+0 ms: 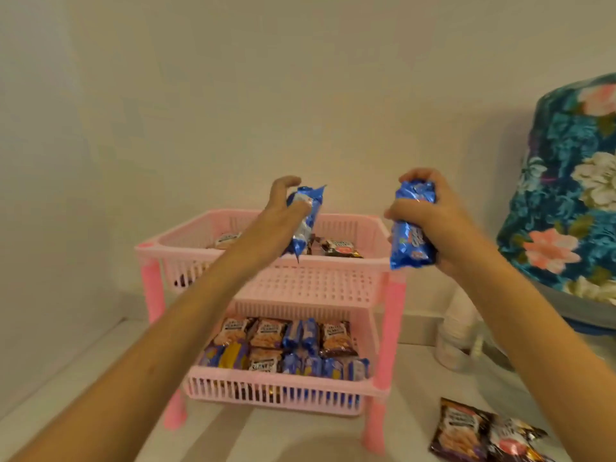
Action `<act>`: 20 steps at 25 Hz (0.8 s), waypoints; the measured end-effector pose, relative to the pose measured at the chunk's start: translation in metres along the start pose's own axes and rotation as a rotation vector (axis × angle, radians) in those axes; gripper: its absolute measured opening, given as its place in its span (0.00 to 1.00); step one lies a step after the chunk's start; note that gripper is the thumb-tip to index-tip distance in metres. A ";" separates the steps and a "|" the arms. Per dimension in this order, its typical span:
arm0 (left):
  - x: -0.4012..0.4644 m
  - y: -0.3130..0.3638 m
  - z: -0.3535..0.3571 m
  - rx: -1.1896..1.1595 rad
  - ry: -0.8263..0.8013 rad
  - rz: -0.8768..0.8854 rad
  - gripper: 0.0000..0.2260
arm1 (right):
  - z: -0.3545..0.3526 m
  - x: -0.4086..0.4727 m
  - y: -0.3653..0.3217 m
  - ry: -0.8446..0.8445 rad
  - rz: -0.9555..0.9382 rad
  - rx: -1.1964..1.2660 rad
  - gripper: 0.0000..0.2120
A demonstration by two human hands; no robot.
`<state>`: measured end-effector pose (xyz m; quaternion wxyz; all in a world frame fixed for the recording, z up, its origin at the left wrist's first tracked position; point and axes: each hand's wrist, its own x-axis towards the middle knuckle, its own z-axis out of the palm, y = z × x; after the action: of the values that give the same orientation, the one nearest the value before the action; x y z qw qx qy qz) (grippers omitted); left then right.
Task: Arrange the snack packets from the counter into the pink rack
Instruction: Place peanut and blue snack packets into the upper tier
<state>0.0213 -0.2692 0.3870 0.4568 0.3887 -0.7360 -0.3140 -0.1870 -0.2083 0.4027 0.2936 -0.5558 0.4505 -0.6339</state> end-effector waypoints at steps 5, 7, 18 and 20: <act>0.079 -0.046 -0.062 0.366 -0.208 -0.303 0.17 | 0.083 0.088 0.016 -0.018 0.032 -0.141 0.18; 0.093 -0.069 -0.065 0.466 -0.341 -0.425 0.13 | 0.111 0.113 0.036 -0.062 0.096 -0.327 0.18; 0.111 -0.111 -0.050 0.985 -0.619 -0.334 0.18 | 0.190 0.120 0.092 -0.668 0.467 -1.367 0.21; 0.108 -0.108 -0.050 0.977 -0.592 -0.327 0.18 | 0.183 0.120 0.090 -0.693 0.475 -1.433 0.22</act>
<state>0.0677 -0.4218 0.3641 -0.0540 0.5582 -0.8219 -0.1004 -0.0467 -0.3958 0.3707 0.1165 -0.6619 0.7347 0.0926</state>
